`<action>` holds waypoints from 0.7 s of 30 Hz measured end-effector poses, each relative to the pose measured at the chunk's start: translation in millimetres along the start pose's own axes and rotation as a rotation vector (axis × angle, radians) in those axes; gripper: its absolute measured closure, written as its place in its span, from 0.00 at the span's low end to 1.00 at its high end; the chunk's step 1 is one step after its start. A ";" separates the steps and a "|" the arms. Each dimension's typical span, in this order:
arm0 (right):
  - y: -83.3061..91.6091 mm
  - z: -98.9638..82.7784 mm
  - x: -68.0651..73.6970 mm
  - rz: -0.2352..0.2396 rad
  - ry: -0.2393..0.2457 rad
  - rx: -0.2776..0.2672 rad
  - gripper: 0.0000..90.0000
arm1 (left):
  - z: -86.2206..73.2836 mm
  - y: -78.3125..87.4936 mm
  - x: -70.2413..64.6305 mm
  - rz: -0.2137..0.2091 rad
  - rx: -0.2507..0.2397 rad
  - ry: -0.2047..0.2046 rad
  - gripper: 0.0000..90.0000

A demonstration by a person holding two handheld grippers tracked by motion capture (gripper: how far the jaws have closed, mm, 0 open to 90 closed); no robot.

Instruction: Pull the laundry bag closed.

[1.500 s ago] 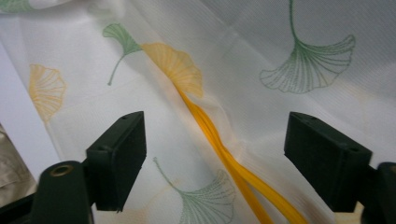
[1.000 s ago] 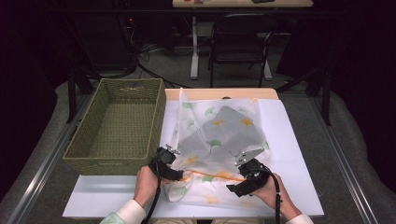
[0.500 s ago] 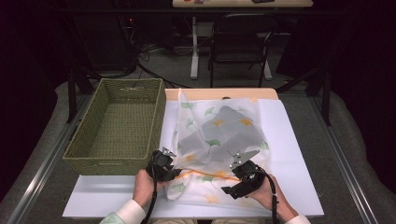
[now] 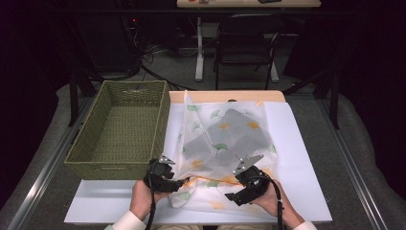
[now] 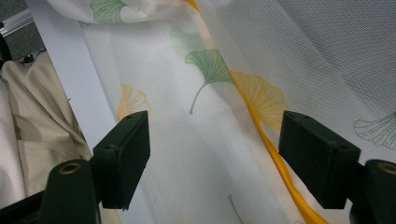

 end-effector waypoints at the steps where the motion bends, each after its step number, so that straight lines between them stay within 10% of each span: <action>1: -0.2 0.3 0.3 0.003 0.003 -0.001 0.27 | -3.3 1.5 -0.2 0.005 0.009 0.002 0.54; 6: 0.4 4.0 3.7 0.003 -0.004 -0.010 0.27 | -19.0 -3.2 12.0 -0.020 0.100 0.032 0.53; 14: -1.2 11.5 9.5 0.007 -0.001 -0.021 0.28 | -19.5 -4.4 12.7 -0.010 0.073 0.022 0.59; 21: -5.8 19.0 13.4 0.011 -0.003 -0.031 0.37 | -19.7 -8.1 12.3 0.018 0.032 0.006 0.87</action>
Point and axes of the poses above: each handheld gripper's, and its own axes: y roughly backward along the jaws, z roughly out of its top, x roughly to its left, the point moved 1 cm from there along -y, roughly forward along the jaws, and after that the axes turned 15 degrees about -z, right-handed, at the moved point
